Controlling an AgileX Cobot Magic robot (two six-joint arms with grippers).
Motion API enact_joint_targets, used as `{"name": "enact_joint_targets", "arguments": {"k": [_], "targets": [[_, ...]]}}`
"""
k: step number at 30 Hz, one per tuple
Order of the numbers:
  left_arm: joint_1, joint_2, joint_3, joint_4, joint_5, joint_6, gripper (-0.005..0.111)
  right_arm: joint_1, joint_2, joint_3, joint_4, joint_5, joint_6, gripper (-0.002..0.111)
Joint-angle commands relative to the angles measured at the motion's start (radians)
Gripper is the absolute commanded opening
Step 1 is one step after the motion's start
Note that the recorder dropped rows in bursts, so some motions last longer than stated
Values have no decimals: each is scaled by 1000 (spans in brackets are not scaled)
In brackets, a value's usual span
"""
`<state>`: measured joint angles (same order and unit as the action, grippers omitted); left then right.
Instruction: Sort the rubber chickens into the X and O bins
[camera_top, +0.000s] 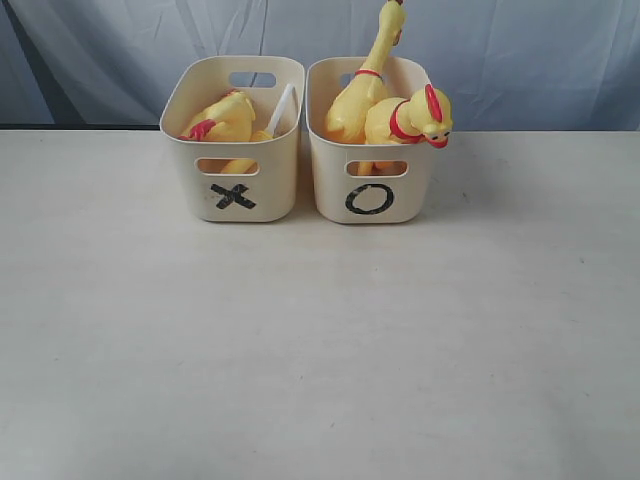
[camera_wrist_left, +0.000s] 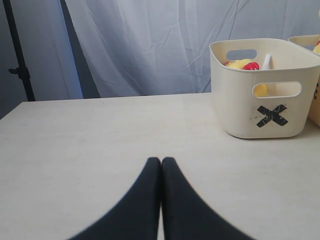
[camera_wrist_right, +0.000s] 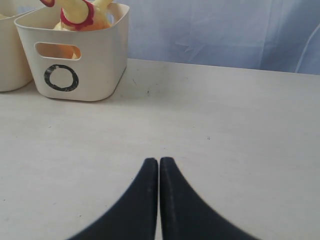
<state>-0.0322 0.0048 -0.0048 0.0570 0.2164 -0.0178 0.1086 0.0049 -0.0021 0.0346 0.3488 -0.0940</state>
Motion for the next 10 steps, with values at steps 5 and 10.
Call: {"name": "enact_joint_targets", "arguments": {"k": [5,10], "targets": [[-1,-5,5,4,-10,1,0,1,-5,2,3,-8,1,2],[-1,-5,5,4,-10,1,0,1,-5,2,3,-8,1,2]]}}
